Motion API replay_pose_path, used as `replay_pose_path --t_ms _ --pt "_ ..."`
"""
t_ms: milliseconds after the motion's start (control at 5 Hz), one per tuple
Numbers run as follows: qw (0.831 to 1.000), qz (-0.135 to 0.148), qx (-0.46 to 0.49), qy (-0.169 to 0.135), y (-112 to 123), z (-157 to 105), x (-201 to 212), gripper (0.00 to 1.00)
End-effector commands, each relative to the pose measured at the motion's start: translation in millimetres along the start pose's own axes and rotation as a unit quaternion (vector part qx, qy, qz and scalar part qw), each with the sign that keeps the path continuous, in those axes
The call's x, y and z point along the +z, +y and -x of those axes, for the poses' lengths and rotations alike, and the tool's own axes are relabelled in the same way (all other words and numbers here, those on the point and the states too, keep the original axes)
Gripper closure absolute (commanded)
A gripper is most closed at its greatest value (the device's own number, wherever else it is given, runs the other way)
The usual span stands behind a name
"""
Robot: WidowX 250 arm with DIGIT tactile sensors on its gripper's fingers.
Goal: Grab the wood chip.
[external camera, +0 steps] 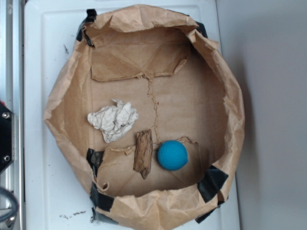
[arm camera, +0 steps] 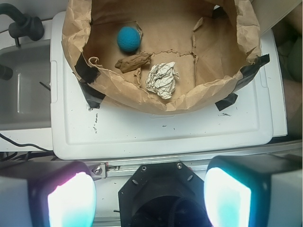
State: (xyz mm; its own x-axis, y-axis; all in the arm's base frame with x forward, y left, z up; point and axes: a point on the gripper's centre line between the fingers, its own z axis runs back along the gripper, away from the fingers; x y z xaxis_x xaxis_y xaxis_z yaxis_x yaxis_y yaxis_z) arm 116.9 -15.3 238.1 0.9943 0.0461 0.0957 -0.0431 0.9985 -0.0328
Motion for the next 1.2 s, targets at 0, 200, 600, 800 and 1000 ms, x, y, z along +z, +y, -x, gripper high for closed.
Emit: replay_pose_path --t_ms 0,200,600,800,1000 --pt "1.000 0.000 0.000 0.000 0.0 0.0 0.0 0.00" --pt "0.993 0.035 0.111 -0.009 -13.7 -31.6 -10.3 0.00" --pt "0.942 0.024 0.331 -0.049 -20.3 -97.8 -50.6 0.00" --pt "0.942 0.024 0.331 -0.049 -20.3 -97.8 -50.6 0.00" --pt "0.942 0.024 0.331 -0.049 -20.3 -97.8 -50.6 0.00"
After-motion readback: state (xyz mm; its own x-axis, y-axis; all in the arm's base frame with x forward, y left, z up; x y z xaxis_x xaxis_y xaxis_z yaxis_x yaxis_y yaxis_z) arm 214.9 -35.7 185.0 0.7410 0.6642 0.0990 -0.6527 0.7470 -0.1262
